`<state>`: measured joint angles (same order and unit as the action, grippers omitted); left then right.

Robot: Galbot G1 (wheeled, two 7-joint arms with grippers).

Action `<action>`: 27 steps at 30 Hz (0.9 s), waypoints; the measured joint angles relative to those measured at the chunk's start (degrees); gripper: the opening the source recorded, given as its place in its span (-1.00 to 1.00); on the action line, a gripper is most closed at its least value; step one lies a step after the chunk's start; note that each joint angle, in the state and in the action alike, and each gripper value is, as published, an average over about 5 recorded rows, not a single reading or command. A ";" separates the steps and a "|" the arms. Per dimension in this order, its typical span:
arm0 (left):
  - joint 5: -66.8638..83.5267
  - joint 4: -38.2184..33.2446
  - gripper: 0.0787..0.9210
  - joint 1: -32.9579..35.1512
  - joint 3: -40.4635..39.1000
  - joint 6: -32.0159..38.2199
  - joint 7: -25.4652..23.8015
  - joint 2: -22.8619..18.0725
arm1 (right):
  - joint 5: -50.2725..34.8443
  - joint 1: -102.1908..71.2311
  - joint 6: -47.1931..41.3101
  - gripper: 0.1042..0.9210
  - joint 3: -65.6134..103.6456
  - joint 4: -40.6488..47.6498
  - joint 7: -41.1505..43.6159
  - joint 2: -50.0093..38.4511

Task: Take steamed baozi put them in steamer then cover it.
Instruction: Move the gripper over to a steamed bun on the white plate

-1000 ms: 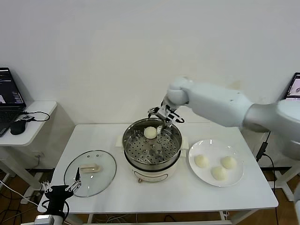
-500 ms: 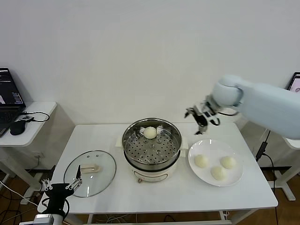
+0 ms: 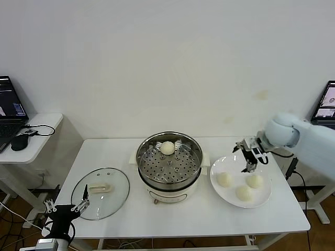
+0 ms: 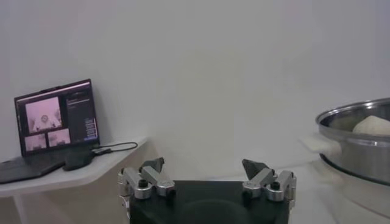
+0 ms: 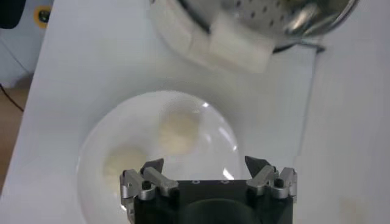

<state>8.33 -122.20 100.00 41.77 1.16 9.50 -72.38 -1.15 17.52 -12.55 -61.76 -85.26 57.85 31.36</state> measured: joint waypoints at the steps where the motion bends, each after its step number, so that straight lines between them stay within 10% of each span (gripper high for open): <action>1: 0.00 0.13 0.77 -0.02 0.09 0.02 -0.01 0.04 | 0.56 -1.36 0.03 0.76 0.86 0.67 -0.02 0.23; 27: 0.05 2.12 0.77 -0.84 0.88 0.27 -0.10 0.19 | 7.92 -18.29 0.40 0.75 11.91 15.32 -1.57 12.83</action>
<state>8.38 -120.08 99.16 42.65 1.43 9.40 -72.19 6.77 -0.77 -12.15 -49.85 -69.93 56.28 44.19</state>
